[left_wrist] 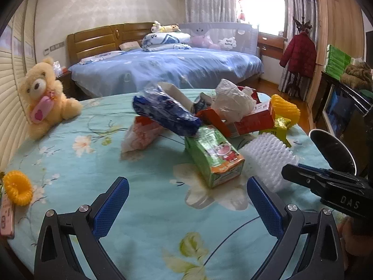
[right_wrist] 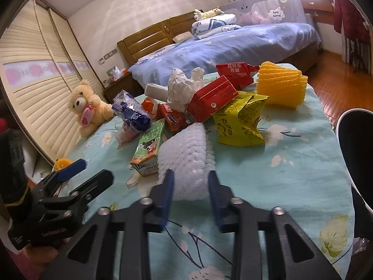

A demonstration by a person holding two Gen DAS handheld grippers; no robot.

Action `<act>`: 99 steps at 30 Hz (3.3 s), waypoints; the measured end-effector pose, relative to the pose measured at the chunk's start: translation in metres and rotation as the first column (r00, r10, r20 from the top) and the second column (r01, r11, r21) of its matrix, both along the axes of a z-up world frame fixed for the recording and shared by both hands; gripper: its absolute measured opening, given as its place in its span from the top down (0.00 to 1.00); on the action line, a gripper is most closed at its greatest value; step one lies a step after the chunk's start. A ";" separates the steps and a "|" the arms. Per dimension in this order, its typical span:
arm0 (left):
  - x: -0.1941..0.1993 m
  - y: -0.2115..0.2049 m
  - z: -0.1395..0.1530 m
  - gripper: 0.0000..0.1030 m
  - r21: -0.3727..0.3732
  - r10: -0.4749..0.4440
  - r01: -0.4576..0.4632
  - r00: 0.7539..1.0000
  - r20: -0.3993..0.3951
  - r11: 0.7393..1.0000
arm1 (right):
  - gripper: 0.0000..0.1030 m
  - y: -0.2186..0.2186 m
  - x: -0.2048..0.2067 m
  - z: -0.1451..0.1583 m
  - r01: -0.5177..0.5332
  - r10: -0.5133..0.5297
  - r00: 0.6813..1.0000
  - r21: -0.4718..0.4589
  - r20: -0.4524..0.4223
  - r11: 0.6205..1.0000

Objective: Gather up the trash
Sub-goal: 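Grasp the white foam fruit net with the right tool while the left tool grasps the green milk carton, then carry the foam net with the right tool while the left tool carries the carton over the bin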

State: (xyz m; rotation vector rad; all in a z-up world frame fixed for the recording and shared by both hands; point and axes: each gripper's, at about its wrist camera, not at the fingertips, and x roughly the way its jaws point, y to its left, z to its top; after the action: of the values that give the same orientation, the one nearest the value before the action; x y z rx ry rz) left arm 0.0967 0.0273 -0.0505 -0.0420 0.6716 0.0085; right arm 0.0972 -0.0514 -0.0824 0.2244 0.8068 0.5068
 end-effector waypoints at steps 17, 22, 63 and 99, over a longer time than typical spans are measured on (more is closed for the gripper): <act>0.075 -0.028 -0.021 0.42 0.025 -0.007 0.012 0.981 -0.191 1.000 | 0.83 -0.062 -0.021 0.013 0.131 -0.133 0.991 0.069 0.020 0.989; 0.060 -0.028 -0.012 0.52 0.027 -0.031 0.035 0.987 -0.155 0.999 | 0.86 -0.066 -0.029 0.014 0.138 -0.140 0.990 0.079 0.023 0.987; 0.012 -0.116 0.018 0.52 0.037 -0.432 0.435 0.899 -0.071 0.900 | 0.88 -0.197 -0.049 0.024 0.417 -0.420 0.907 0.085 0.026 0.905; 0.092 -0.183 0.003 0.51 0.010 -0.519 0.525 0.844 -0.137 0.851 | 0.87 -0.262 0.001 0.007 0.476 -0.473 0.878 0.025 -0.079 0.879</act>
State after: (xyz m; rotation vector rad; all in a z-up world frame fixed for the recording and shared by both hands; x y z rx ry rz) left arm 0.1890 -0.1555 -0.0474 0.1916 0.7959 -0.5066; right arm 0.0984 -0.3137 -0.0750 0.4700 0.7760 0.0501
